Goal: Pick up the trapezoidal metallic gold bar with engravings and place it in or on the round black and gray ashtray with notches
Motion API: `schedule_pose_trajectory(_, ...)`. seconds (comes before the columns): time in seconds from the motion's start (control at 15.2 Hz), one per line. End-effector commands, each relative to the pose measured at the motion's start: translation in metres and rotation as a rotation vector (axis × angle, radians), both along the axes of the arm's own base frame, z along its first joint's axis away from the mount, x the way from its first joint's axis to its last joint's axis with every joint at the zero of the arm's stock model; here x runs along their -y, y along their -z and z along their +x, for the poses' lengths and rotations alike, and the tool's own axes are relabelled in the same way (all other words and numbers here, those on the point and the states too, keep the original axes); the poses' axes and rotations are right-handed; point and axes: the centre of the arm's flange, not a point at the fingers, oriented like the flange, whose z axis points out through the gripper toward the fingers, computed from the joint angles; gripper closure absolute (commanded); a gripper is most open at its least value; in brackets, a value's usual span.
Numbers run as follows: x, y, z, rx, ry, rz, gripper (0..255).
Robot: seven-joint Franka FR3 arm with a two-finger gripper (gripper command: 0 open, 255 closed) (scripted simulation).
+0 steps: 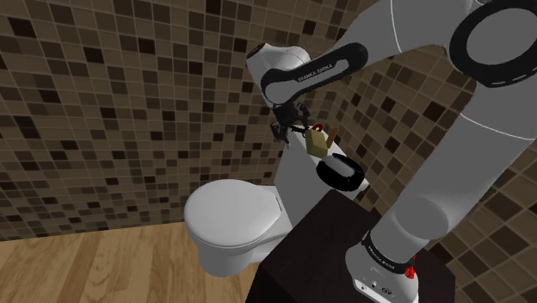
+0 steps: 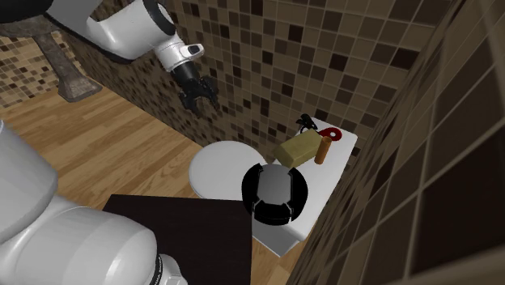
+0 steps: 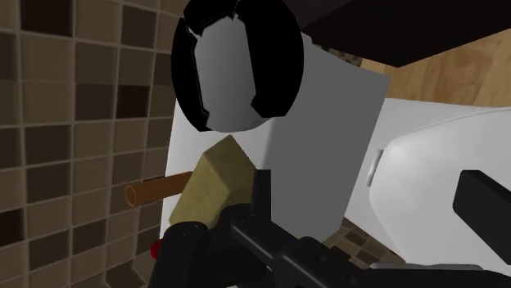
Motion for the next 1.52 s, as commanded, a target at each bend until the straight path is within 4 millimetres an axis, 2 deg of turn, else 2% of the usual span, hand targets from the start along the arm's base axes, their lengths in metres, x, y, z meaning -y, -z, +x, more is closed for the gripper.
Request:
schedule_pose_trajectory(0.0, 0.012, 0.025, 0.016, -0.020, 0.039, -0.056, 0)
schedule_pose_trajectory(0.4, 0.057, 0.094, 0.058, -0.084, 0.155, -0.212, 0)
schedule_pose_trajectory(0.79, 0.118, 0.158, 0.090, -0.148, 0.271, -0.369, 0)
schedule_pose_trajectory(1.32, 0.217, 0.229, 0.114, -0.233, 0.425, -0.578, 0)
schedule_pose_trajectory(1.45, 0.221, 0.231, 0.110, -0.234, 0.428, -0.581, 0)
